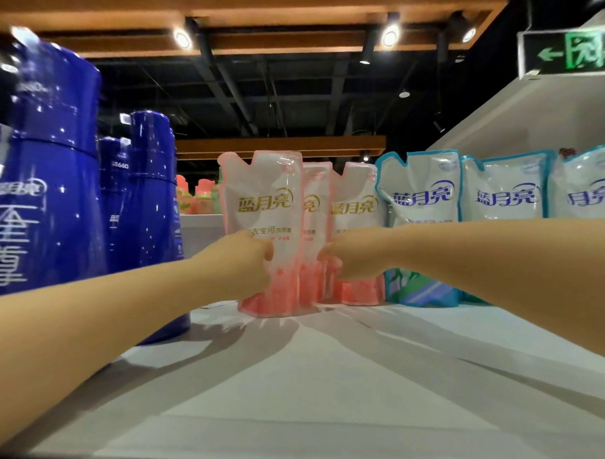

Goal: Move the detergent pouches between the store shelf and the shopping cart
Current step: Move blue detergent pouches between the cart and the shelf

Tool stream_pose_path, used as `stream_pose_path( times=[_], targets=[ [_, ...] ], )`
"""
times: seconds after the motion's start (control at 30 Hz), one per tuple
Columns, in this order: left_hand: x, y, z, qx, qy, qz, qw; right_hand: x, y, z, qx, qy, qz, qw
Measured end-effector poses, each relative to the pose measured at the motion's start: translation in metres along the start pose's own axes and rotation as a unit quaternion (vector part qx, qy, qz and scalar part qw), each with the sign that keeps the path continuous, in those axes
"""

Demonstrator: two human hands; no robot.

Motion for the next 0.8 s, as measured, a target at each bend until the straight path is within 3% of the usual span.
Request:
stream_pose_path(
  times=[0.07, 0.2, 0.33, 0.4, 0.43, 0.6, 0.8],
  targets=[
    [0.013, -0.009, -0.005, -0.011, -0.049, 0.068, 0.996, 0.01, -0.012, -0.006, -0.051, 0.01, -0.111, 0.992],
    [0.027, -0.001, -0.007, 0.052, -0.126, 0.155, 0.978, 0.01, -0.038, -0.022, -0.156, 0.087, -0.255, 0.95],
    [0.024, 0.012, -0.003, 0.109, -0.154, 0.245, 0.951, -0.005, -0.03, -0.034, -0.217, 0.145, -0.477, 0.839],
    [0.027, 0.015, -0.001, 0.129, -0.168, 0.298, 0.931, -0.015, -0.022, -0.029, -0.252, 0.18, -0.559, 0.769],
    [0.029, 0.015, -0.001, 0.131, -0.175, 0.313, 0.924, -0.016, -0.016, -0.026, -0.247, 0.196, -0.58, 0.751],
    [0.036, 0.011, -0.008, 0.105, -0.189, 0.331, 0.918, -0.013, -0.016, -0.02, -0.217, 0.167, -0.577, 0.769],
    [0.026, 0.011, -0.005, 0.11, -0.145, 0.35, 0.919, -0.027, -0.027, -0.006, -0.236, 0.164, -0.516, 0.806]
  ],
)
Point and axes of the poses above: each hand's wrist, its own z-axis away from the middle knuckle, its own y-axis out of the palm, x = y × z, the point moved 10 cm from there along -z, towards the middle knuckle, and after that the axes turned 15 degrees about -y, right-handed, at the moved point
